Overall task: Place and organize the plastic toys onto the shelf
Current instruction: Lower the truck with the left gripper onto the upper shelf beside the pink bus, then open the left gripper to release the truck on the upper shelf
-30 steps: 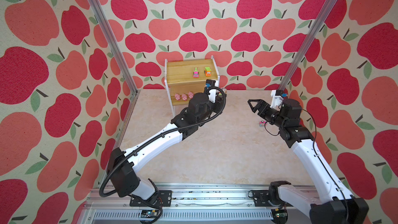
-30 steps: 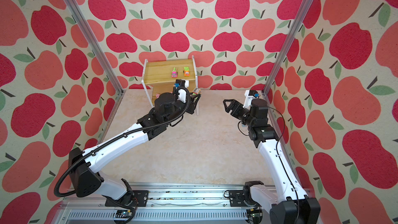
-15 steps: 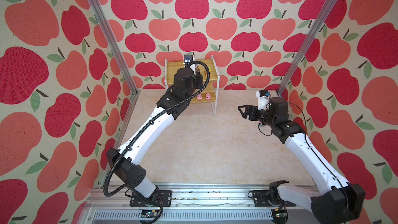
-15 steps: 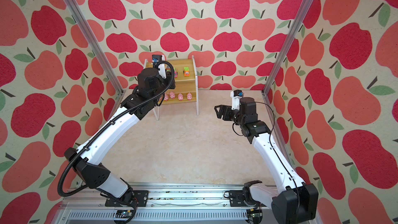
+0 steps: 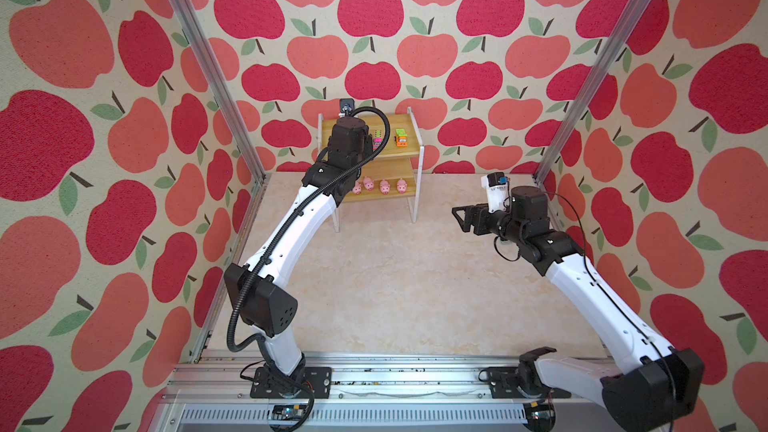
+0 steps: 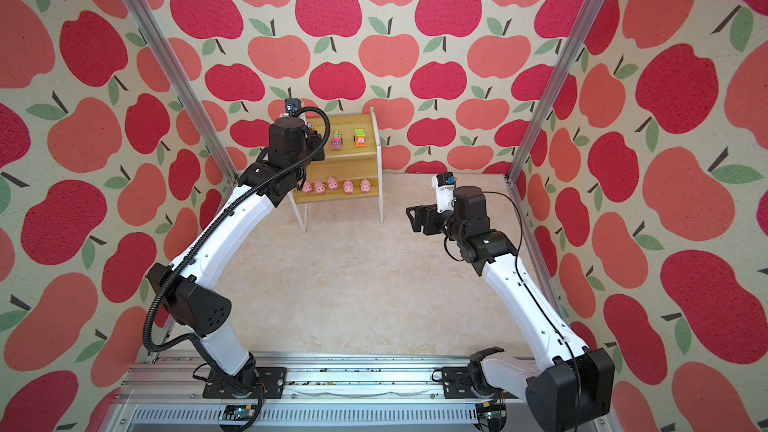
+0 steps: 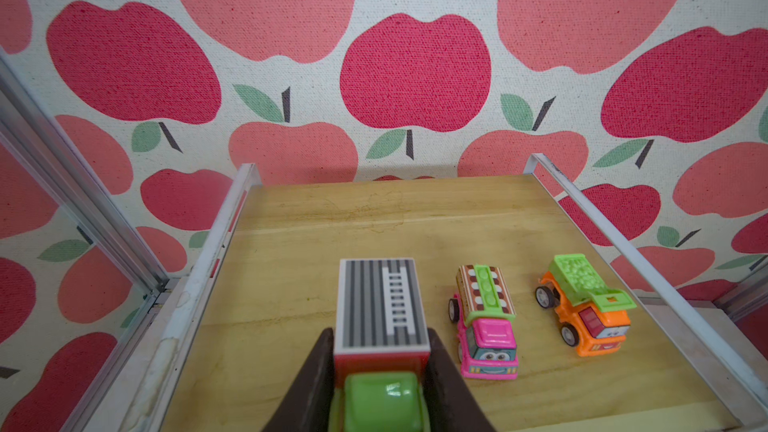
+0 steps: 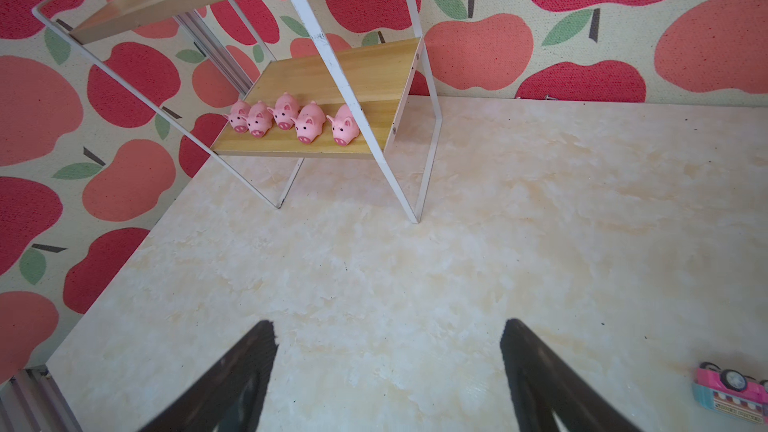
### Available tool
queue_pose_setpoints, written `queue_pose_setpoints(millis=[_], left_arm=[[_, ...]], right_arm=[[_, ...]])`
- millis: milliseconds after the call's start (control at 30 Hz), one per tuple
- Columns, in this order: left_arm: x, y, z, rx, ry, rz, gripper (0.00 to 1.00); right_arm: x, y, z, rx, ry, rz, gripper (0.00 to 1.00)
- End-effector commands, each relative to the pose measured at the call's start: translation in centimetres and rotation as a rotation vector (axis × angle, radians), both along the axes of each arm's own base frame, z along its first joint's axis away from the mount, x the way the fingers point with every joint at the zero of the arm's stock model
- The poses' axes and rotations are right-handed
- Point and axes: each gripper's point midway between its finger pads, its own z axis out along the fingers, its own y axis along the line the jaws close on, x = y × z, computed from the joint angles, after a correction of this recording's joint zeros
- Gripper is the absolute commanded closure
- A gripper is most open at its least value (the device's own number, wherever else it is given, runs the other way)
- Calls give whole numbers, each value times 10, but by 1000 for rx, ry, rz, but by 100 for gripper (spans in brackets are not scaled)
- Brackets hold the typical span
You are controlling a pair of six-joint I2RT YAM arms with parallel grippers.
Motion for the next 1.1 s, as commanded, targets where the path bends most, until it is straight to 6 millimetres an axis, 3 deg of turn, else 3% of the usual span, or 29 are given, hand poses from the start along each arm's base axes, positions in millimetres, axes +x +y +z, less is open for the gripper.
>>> queue_pose_setpoints(millis=[0, 500, 1067], left_arm=[[7, 3, -5, -37, 35, 8, 66], [34, -9, -33, -60, 125, 17, 66], [47, -12, -47, -29, 165, 42, 66]], right_arm=[[2, 0, 0, -28, -18, 4, 12], [4, -2, -10, -45, -22, 1, 12], [4, -6, -9, -17, -31, -5, 12]])
